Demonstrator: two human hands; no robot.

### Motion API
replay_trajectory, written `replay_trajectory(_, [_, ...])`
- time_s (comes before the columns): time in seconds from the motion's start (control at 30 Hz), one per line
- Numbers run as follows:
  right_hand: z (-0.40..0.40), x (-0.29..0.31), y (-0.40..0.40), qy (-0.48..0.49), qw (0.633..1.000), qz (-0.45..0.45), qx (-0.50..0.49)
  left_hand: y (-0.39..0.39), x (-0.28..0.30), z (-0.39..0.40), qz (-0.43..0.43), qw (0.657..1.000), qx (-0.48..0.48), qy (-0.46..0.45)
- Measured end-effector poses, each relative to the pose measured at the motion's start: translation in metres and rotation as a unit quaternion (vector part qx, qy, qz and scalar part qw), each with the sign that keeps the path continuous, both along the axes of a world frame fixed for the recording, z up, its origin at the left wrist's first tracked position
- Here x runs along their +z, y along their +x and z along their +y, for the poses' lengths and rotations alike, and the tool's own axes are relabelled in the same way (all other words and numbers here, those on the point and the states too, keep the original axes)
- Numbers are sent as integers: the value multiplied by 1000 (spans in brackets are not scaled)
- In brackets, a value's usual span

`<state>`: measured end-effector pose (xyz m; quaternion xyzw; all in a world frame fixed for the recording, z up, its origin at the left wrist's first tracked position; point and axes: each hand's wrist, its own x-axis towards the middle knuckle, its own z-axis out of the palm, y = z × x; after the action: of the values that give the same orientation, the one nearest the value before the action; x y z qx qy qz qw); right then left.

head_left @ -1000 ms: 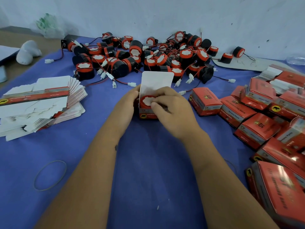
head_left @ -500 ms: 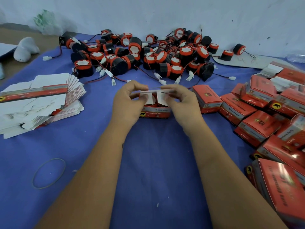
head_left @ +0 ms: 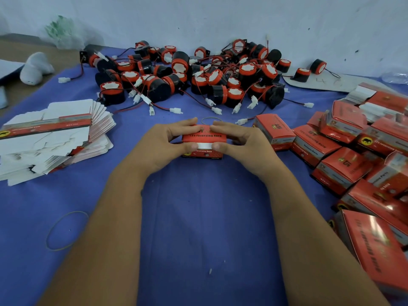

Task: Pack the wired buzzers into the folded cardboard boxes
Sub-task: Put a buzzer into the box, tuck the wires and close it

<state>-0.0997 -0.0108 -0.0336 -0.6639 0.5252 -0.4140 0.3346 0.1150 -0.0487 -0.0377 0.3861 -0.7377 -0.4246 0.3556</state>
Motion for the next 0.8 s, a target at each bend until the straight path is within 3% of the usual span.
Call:
replay_trajectory(0.3, [-5, -3, 10, -57, 996, 6, -63, -10, 0, 4, 115, 991, 64, -13])
replay_trajectory(0.6, [-6, -3, 20, -73, 991, -24, -109, -21, 1, 8, 119, 983, 129, -57])
replay_trajectory(0.8, [-6, -8, 19, -72, 994, 4, -84, -18, -2, 6, 93, 988, 111, -44])
